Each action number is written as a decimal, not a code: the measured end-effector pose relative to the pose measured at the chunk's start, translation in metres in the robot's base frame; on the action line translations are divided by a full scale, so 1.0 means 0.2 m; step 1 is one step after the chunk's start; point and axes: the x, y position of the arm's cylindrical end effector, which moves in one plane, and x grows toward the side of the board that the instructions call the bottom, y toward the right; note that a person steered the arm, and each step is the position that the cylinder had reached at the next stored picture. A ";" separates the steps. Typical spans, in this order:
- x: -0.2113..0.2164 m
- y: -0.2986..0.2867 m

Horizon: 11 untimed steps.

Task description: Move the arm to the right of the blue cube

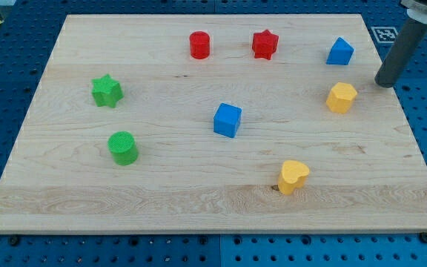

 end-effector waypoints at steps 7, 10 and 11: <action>0.23 -0.34; 0.39 -0.49; 0.42 -0.56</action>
